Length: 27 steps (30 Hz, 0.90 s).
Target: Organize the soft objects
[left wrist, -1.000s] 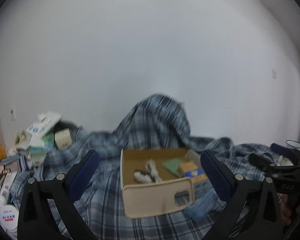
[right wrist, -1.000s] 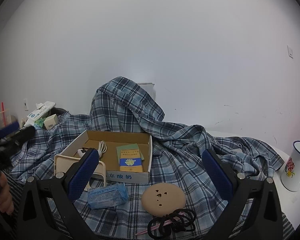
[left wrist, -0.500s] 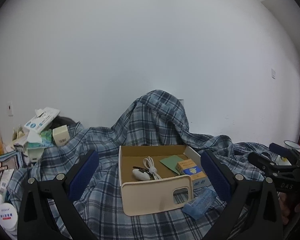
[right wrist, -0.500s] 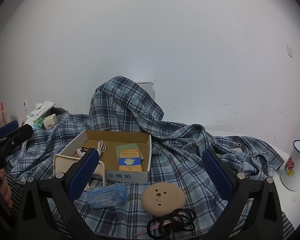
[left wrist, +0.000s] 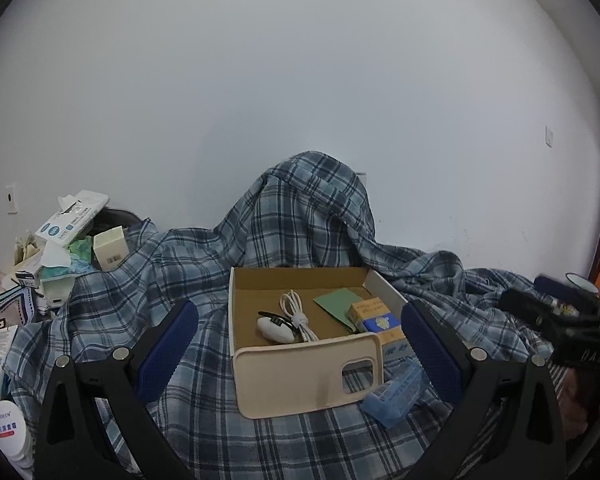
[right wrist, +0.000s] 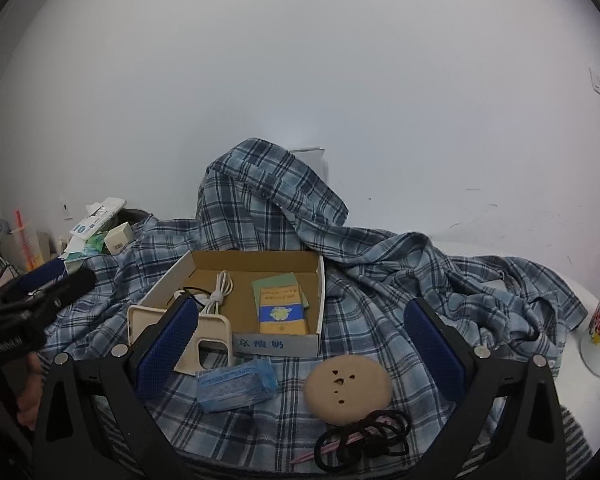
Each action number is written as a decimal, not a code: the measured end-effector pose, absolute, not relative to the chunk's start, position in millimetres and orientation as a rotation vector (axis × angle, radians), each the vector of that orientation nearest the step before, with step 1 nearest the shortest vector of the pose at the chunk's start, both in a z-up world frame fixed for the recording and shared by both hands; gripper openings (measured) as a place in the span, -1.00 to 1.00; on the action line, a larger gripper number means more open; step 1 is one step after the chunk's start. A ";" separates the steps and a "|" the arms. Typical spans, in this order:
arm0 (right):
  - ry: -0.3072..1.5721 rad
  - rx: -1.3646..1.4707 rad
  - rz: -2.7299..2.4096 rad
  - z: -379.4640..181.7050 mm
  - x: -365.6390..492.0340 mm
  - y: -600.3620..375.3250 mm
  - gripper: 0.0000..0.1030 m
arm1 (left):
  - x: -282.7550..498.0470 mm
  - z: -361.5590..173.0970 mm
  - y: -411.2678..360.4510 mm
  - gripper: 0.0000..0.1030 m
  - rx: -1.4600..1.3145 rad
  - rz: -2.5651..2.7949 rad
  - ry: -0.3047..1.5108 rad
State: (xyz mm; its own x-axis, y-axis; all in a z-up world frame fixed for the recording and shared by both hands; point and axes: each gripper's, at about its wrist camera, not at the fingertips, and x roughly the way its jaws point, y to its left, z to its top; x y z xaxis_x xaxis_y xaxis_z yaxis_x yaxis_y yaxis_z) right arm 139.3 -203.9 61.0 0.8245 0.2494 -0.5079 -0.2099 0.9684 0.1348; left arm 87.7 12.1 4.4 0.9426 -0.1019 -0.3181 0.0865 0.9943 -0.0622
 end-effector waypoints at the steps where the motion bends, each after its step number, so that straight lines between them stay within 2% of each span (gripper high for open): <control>1: 0.546 0.070 0.244 63.2 139.7 -204.1 0.99 | 88.0 4.0 12.1 0.99 -0.047 -0.094 0.328; 3: 0.529 0.047 0.236 69.6 138.5 -202.8 0.99 | 87.8 3.6 12.0 0.42 -0.044 -0.088 0.325; 4: 0.524 0.039 0.238 72.8 138.2 -202.2 0.99 | 89.9 3.0 11.3 -0.30 -0.035 -0.083 0.337; 5: 0.524 0.038 0.248 75.2 138.9 -201.9 0.99 | 92.6 1.8 10.8 -0.57 -0.030 -0.081 0.352; 9: 0.545 0.049 0.279 80.7 145.2 -200.9 0.99 | 94.3 -0.5 9.6 -0.57 -0.023 -0.095 0.364; 11: 0.555 0.025 0.285 80.8 148.9 -197.3 0.99 | 90.8 0.5 8.5 -0.53 -0.016 -0.089 0.347; 12: 0.562 0.005 0.283 80.6 150.7 -195.0 0.99 | 90.8 1.0 8.1 -0.45 -0.014 -0.091 0.346; 13: 0.570 -0.012 0.283 79.7 153.1 -192.5 0.99 | 91.5 0.8 7.5 -0.02 -0.013 -0.094 0.350; 14: 0.578 -0.026 0.286 78.6 154.9 -190.4 0.99 | 92.1 0.5 7.3 0.77 -0.012 -0.081 0.354; 15: 0.583 -0.037 0.294 77.2 156.4 -187.6 0.99 | 90.9 0.5 8.1 1.00 -0.017 -0.064 0.344; 27: 0.703 -0.070 0.395 45.1 178.5 -161.6 0.99 | 92.3 -2.6 17.6 1.00 -0.072 -0.061 0.349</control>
